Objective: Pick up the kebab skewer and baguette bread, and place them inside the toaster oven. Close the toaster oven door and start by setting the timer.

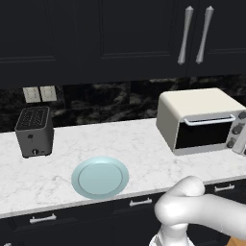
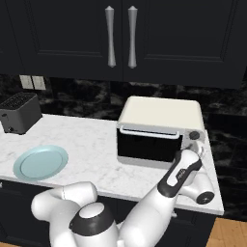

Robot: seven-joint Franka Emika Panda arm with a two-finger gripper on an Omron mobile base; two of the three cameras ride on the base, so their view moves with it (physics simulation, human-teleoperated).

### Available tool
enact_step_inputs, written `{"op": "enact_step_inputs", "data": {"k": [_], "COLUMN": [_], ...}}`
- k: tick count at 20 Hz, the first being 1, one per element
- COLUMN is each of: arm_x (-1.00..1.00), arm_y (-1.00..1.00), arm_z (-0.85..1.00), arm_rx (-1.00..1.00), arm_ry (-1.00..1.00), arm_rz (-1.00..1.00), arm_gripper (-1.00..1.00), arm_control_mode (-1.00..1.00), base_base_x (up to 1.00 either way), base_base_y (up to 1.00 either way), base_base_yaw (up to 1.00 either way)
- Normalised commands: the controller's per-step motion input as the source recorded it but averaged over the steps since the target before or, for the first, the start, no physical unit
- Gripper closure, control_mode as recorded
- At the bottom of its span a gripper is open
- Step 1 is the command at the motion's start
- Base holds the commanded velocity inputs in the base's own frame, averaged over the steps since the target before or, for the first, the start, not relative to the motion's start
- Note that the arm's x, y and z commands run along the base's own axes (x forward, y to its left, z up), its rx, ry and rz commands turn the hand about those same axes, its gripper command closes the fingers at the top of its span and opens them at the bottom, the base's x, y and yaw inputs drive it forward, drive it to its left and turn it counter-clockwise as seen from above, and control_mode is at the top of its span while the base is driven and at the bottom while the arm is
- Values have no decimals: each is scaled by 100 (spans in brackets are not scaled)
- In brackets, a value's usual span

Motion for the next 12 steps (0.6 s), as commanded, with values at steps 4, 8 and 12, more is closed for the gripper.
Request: {"op": "enact_step_inputs", "data": {"k": [4, 8, 12], "arm_x": [7, 6, 10], "arm_y": [-24, -29, -10], "arm_z": [-14, -32, -12], "arm_rx": [0, 0, 0], "arm_ry": [0, 0, 0], "arm_rz": [-5, -6, -6], "arm_gripper": [-100, -100, -100], "arm_control_mode": [-100, -100, -100], "base_base_x": [0, 0, 0], "base_base_y": [0, 0, 0], "base_base_yaw": [0, 0, 0]}}
